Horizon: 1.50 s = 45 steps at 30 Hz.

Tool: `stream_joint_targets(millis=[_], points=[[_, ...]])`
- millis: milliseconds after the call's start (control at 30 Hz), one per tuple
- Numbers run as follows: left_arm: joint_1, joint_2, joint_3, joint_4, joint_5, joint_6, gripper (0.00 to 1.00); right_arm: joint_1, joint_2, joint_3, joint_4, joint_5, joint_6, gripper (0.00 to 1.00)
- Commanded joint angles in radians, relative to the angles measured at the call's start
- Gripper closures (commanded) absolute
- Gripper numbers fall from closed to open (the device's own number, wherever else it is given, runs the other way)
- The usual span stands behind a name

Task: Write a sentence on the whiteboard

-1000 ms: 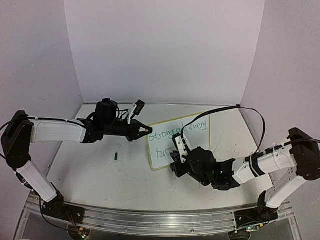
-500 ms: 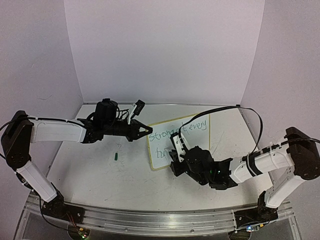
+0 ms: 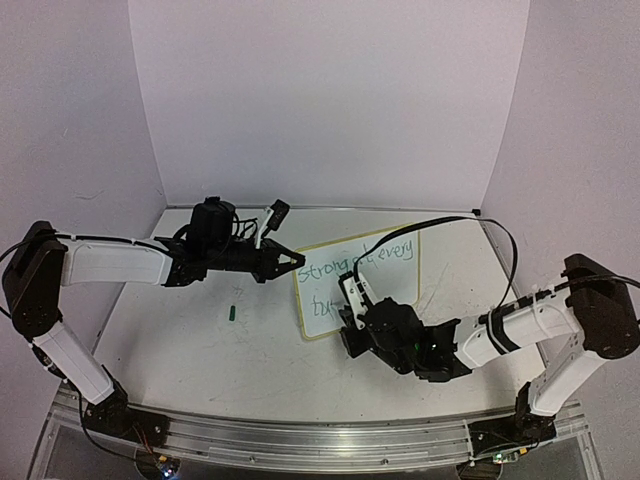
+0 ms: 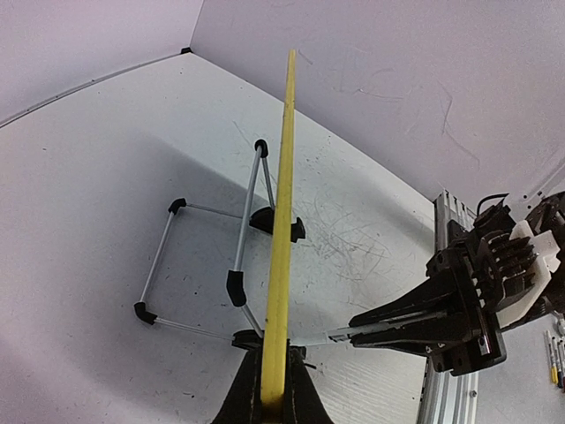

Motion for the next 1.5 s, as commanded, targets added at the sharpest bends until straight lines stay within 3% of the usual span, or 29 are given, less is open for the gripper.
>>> stream_joint_targets(millis=[0, 633, 1467], points=[[0.003, -0.046, 0.035, 0.004, -0.034, 0.024, 1.0, -0.005, 0.011, 0.025, -0.029, 0.028, 0.028, 1.0], [0.003, -0.052, 0.035, 0.003, -0.036, 0.024, 1.0, -0.005, 0.047, 0.021, -0.049, -0.017, 0.067, 1.0], [0.003, -0.049, 0.035, 0.003, -0.035, 0.026, 1.0, -0.015, -0.02, 0.06, 0.0, 0.065, 0.001, 1.0]])
